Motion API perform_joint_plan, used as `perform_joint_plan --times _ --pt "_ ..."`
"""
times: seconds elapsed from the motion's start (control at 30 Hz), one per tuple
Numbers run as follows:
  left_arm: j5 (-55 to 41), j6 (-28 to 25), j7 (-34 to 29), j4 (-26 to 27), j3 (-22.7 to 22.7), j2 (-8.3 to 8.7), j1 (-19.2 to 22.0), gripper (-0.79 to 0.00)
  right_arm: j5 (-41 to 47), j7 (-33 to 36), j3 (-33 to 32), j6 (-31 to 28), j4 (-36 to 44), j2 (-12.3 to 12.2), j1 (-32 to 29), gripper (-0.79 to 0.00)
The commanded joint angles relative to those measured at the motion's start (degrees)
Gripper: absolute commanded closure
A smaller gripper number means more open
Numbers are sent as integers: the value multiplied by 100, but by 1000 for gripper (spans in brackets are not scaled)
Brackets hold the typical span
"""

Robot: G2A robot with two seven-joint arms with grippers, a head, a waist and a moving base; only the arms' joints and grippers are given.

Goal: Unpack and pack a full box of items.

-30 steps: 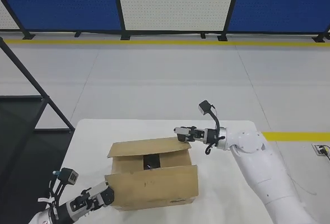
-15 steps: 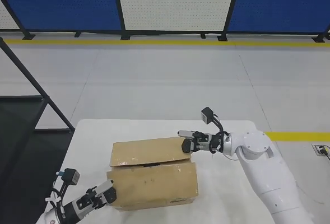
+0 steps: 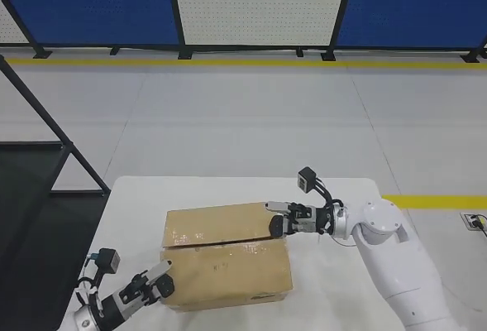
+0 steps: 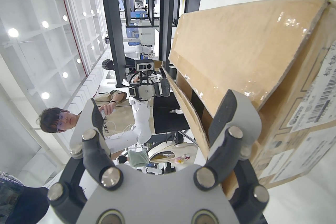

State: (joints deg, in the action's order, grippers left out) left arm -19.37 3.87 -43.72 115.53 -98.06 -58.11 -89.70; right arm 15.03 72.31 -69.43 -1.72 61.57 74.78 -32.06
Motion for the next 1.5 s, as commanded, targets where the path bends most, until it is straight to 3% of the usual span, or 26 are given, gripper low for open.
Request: perform_joint_plan --times 0.0,0.37,0.63,0.87,1.23,1.47 --pt "26 52 10 -6 14 3 10 -785 25 43 20 4 11 -9 -15 -785" --pt "76 287 170 -6 92 7 65 -785 291 -291 -82 -104 129 -65 -116 -785" --pt "28 261 262 21 84 5 46 -785 535 194 -13 -34 94 -104 -128 -785" --pt "-16 188 231 27 45 9 8 -785 476 143 110 79 -28 -124 -127 -785" --pt "-55 -858 -1120 -166 -368 83 -647 -785 583 75 300 20 -279 -112 -14 -785" --pt "106 -954 -1165 -330 -301 94 -767 -785 650 67 372 -19 -387 -113 59 -785"
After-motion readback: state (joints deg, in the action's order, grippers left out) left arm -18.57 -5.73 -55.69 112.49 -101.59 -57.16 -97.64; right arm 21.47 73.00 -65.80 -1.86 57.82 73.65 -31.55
